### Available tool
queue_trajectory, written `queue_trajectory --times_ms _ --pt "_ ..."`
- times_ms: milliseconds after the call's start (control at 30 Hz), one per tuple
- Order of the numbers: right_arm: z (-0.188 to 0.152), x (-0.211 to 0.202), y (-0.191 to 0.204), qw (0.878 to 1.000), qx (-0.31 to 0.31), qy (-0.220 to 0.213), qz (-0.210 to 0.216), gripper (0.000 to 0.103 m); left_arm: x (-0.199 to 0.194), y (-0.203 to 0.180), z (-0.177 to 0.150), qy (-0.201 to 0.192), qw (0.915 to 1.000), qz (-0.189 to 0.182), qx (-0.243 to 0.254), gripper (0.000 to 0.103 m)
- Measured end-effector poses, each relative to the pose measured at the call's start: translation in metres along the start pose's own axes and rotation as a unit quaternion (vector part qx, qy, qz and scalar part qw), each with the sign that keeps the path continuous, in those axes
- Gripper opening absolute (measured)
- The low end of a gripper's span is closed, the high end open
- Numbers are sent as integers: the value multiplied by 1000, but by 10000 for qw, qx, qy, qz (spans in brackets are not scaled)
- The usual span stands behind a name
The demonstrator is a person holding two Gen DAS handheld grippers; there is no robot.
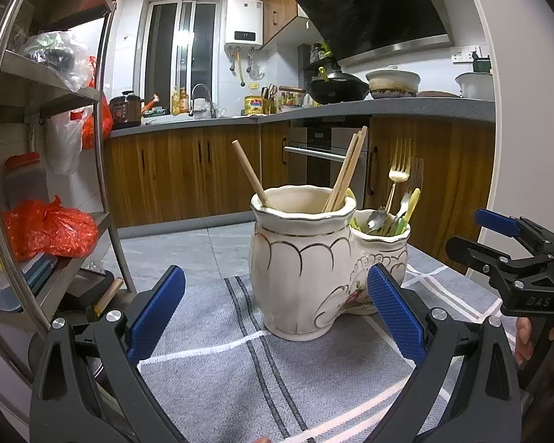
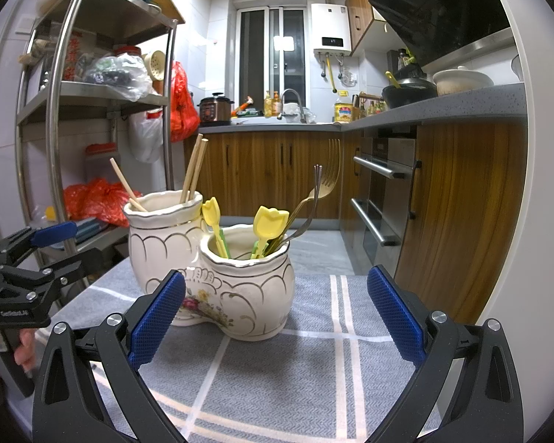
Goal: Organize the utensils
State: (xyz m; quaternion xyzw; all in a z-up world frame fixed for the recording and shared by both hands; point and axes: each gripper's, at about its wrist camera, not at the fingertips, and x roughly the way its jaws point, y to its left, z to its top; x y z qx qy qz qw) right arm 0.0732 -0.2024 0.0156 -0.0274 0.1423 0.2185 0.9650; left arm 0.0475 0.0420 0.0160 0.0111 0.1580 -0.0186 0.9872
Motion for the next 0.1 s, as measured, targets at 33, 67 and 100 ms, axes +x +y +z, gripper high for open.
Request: queue_trajectory --times_ms 33,67,100 --pt "0 0 0 10000 0 0 0 98 1 0 0 18 10000 8 -11 98" --pt "0 0 0 10000 1 0 0 98 1 1 0 30 10000 14 -19 98" --pt "0 0 0 10000 1 1 -1 98 2 1 -1 39 10000 27 -29 98"
